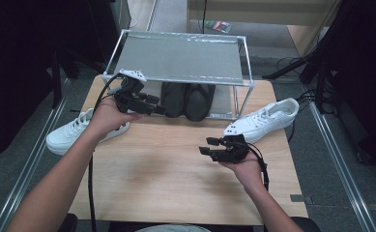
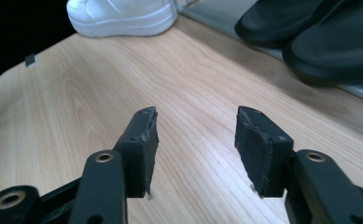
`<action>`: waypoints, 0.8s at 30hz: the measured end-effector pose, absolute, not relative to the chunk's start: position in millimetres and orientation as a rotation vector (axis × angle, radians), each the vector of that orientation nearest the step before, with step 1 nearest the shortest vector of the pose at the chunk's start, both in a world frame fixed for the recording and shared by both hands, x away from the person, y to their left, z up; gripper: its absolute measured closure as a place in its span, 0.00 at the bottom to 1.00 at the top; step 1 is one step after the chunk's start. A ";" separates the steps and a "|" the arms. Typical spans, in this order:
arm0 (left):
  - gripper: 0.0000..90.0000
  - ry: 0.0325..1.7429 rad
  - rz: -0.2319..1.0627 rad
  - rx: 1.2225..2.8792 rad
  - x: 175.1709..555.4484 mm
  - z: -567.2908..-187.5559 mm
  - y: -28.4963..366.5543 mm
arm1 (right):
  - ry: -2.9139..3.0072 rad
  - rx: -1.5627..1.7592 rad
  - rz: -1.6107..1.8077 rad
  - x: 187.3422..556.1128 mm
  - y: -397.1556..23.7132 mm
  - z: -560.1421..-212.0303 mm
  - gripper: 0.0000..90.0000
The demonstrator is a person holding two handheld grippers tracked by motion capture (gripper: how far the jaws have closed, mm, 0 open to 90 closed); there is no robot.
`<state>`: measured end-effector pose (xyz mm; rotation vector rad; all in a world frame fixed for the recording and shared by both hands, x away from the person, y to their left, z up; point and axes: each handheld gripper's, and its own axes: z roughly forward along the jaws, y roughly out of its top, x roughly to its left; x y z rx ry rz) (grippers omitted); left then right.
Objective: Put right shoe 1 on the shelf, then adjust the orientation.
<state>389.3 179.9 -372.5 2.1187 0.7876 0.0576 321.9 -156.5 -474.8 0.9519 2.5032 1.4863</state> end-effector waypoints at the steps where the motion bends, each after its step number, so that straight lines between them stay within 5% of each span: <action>1: 0.43 0.785 0.057 2.125 386.2 -375.1 180.0 | 2.499 0.949 1.490 321.9 -157.4 -474.8 0.55; 24: 0.46 0.858 0.011 2.151 349.5 -451.1 195.7 | 2.483 0.963 1.504 318.0 -167.2 -473.8 0.54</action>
